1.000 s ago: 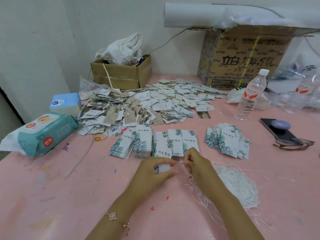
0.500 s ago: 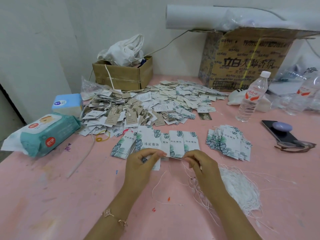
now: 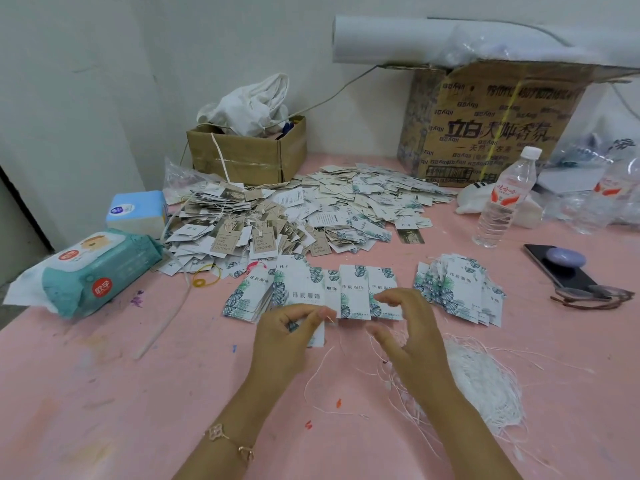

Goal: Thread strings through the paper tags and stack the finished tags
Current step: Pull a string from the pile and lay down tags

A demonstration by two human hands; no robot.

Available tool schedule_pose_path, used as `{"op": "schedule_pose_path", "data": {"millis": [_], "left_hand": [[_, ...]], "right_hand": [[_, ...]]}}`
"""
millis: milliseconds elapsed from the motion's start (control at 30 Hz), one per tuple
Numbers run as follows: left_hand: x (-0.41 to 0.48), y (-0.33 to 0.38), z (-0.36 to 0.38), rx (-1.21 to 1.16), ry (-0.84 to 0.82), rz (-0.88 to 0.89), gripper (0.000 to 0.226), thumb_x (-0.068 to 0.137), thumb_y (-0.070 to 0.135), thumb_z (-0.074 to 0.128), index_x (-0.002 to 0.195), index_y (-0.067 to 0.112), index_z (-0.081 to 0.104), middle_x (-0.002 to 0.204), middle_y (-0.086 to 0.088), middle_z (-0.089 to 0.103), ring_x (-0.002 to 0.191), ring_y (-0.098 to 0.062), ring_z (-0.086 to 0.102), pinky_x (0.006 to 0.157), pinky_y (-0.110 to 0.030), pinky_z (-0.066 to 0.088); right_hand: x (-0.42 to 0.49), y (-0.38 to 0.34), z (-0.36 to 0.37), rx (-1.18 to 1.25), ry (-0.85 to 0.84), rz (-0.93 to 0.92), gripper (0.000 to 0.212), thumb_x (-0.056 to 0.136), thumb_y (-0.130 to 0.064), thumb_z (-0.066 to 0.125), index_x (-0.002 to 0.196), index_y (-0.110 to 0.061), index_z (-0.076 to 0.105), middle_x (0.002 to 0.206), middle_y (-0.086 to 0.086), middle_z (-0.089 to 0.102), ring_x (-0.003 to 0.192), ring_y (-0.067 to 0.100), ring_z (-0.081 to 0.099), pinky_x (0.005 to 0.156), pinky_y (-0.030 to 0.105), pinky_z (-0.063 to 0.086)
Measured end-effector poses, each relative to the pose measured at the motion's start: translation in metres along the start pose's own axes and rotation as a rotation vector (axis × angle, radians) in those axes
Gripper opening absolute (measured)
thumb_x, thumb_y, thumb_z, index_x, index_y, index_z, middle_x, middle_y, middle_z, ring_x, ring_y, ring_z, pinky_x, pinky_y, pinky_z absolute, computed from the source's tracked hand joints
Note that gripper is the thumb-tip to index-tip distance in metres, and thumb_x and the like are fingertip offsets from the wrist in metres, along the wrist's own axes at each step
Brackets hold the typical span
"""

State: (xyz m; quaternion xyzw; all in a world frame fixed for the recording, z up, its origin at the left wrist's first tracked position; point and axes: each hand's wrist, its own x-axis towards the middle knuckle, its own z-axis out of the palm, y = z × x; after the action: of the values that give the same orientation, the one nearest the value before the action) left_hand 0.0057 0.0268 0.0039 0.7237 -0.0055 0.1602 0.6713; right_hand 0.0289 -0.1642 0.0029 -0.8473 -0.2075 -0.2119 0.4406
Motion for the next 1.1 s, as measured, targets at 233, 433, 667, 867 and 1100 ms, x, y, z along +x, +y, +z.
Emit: {"op": "schedule_pose_path", "data": {"millis": [233, 433, 667, 867, 1100], "left_hand": [[-0.012, -0.004, 0.015, -0.039, -0.313, -0.063, 0.030, 0.094, 0.030, 0.058, 0.083, 0.013, 0.080, 0.084, -0.002, 0.077, 0.089, -0.019, 0.072, 0.085, -0.027, 0.053], [-0.011, 0.003, 0.016, -0.160, -0.352, -0.102, 0.035, 0.097, 0.027, 0.050, 0.091, 0.006, 0.078, 0.093, -0.005, 0.077, 0.087, -0.013, 0.070, 0.085, -0.027, 0.047], [-0.009, -0.002, 0.013, -0.091, -0.360, -0.090, 0.019, 0.094, 0.010, 0.061, 0.101, 0.017, 0.077, 0.096, -0.005, 0.076, 0.083, -0.015, 0.072, 0.078, -0.027, 0.055], [-0.015, 0.000, 0.014, -0.104, -0.444, -0.054, 0.045, 0.094, 0.003, 0.059, 0.127, 0.033, 0.059, 0.111, -0.001, 0.069, 0.081, -0.023, 0.072, 0.070, -0.031, 0.058], [-0.013, -0.001, 0.010, -0.129, -0.414, -0.127, 0.081, 0.096, 0.005, 0.057, 0.147, 0.052, 0.016, 0.120, 0.021, 0.066, 0.082, -0.015, 0.073, 0.060, -0.029, 0.057]], "right_hand": [[-0.006, -0.012, 0.018, 0.082, -0.099, -0.151, 0.011, 0.083, -0.032, 0.068, 0.092, -0.027, 0.063, 0.093, -0.016, 0.057, 0.092, 0.005, 0.055, 0.078, 0.012, 0.038], [-0.010, -0.011, 0.018, 0.205, 0.054, -0.070, 0.021, 0.080, -0.012, 0.074, 0.088, -0.032, 0.074, 0.090, -0.018, 0.069, 0.091, 0.008, 0.065, 0.079, 0.019, 0.048], [-0.004, -0.016, 0.013, 0.267, 0.171, 0.054, 0.014, 0.089, -0.017, 0.064, 0.088, -0.031, 0.066, 0.119, -0.020, 0.063, 0.117, -0.001, 0.053, 0.088, 0.005, 0.038], [-0.005, -0.015, 0.012, 0.328, 0.088, 0.140, 0.021, 0.092, -0.008, 0.060, 0.087, -0.028, 0.063, 0.107, -0.024, 0.067, 0.101, -0.008, 0.061, 0.077, 0.001, 0.040], [-0.006, -0.015, 0.013, 0.368, 0.103, 0.140, 0.023, 0.090, -0.005, 0.062, 0.088, -0.028, 0.066, 0.096, -0.021, 0.071, 0.090, -0.005, 0.065, 0.073, 0.005, 0.045]]}}
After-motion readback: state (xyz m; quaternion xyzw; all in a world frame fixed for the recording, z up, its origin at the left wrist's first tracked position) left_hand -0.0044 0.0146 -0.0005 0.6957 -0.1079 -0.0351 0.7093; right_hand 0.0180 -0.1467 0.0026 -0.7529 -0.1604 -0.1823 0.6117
